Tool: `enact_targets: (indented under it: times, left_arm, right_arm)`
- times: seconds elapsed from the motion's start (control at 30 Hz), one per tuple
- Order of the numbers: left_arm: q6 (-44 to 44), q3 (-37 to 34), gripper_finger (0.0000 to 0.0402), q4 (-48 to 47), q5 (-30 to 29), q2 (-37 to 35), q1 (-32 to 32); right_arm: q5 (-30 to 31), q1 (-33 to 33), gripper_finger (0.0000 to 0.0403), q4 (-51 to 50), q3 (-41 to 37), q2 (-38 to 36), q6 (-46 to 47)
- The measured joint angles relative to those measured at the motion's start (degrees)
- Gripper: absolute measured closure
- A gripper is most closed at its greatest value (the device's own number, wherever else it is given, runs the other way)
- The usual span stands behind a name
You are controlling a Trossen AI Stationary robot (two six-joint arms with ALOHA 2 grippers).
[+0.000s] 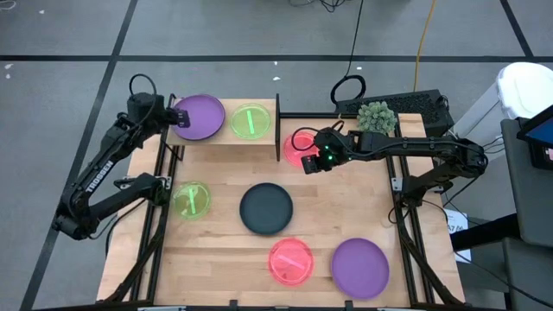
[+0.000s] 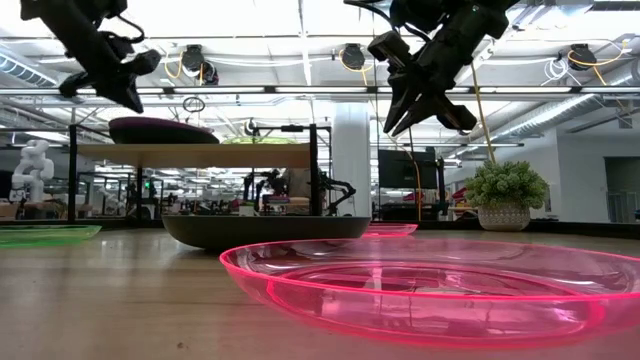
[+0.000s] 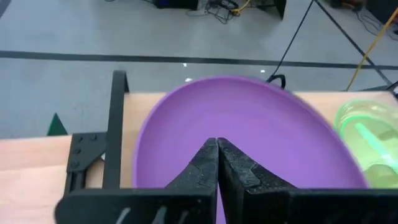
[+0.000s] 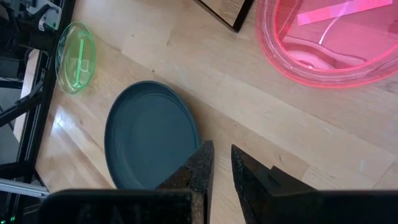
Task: Place and stack plates onto a shelf
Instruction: Stack the left purple plate on the dark blue plate
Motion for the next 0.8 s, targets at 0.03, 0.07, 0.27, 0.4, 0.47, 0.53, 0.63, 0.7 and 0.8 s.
enact_targets:
  times: [0.03, 0.07, 0.27, 0.4, 0.47, 0.53, 0.63, 0.7, 0.8]
  left_arm:
    - [0.0, -1.2, 0.0400, 0.5, 0.0, -0.6, -0.2]
    - [-0.2, -2.6, 0.0400, 1.3, -0.2, -1.4, -0.3]
    - [-4.1, -8.2, 0.0400, 7.0, -0.5, -6.4, -0.6]
    - [-4.5, -10.4, 0.0401, 6.8, -0.8, -7.3, -0.6]
    - [-5.2, -11.4, 0.0401, 6.7, -0.8, -7.3, -0.6]
    - [-6.1, -12.2, 0.0401, 6.9, -0.7, -7.3, -0.6]
    - [-6.5, -12.4, 0.0401, 6.9, -0.7, -7.3, -0.6]
    - [-6.4, -12.3, 0.0401, 6.9, -0.8, -7.3, -0.6]
    - [-6.0, -12.4, 0.0401, 7.0, -0.9, -7.3, -0.6]
  right_arm:
    - [0.0, 0.0, 0.0360, 0.0, 0.0, 0.0, -0.2]
    - [0.0, 0.0, 0.0360, 0.0, 0.0, 0.0, -0.3]
    - [-0.1, 0.0, 0.0360, 0.0, 0.0, 0.0, -0.3]
    - [-0.1, 0.0, 0.0360, 0.2, 0.0, 0.0, -0.7]
    - [-0.1, 0.0, 0.0360, 0.4, 0.0, 0.0, -0.8]
    - [-0.1, 0.0, 0.0360, 0.5, 0.0, 0.0, -0.8]
    - [-0.1, 0.0, 0.0360, 0.5, 0.0, 0.0, -0.8]
    - [-0.1, 0.0, 0.0360, 0.4, 0.0, 0.0, -0.8]
    - [-0.1, 0.0, 0.0360, 0.4, 0.0, 0.0, -0.8]
